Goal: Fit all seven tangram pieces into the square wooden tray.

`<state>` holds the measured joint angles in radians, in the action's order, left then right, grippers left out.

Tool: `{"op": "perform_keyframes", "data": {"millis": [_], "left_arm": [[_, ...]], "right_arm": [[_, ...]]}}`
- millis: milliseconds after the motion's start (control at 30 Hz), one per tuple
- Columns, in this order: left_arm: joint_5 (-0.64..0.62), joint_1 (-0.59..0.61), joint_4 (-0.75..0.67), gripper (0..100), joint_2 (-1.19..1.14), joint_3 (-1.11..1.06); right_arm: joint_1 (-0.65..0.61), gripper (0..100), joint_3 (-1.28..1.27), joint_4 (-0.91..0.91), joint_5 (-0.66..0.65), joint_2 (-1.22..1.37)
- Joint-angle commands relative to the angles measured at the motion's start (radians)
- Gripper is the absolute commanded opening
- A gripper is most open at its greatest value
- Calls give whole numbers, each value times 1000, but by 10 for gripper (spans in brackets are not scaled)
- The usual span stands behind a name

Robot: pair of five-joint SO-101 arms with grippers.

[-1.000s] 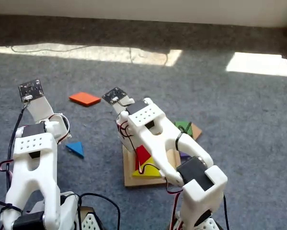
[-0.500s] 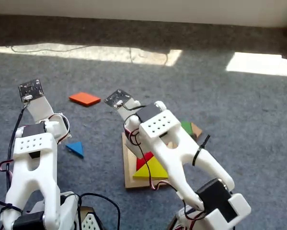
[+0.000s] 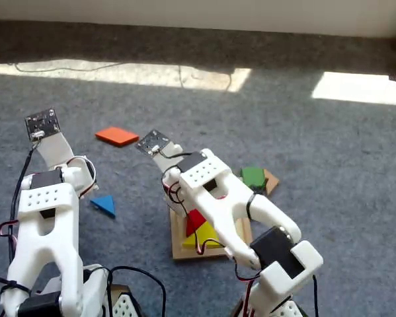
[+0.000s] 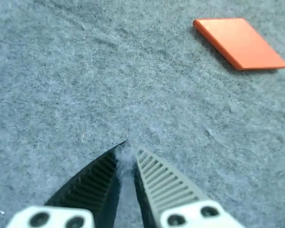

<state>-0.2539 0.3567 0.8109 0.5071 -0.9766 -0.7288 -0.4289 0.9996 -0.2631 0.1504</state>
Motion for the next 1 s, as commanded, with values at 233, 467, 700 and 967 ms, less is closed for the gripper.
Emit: {"op": "perform_keyframes", "data": {"millis": [233,467,700,967], "left_arm": [[6,8,-12,9,28,4],[6,8,-12,10,28,4],[6,8,-12,10,28,4],[6,8,-12,10,28,4]], "right_arm": [[25,50,42,87,-12,10],[41,13,39,90,-92,-5],[56,13,31,182,-97,-196],[56,9,-142,217,-157,-352]]}}
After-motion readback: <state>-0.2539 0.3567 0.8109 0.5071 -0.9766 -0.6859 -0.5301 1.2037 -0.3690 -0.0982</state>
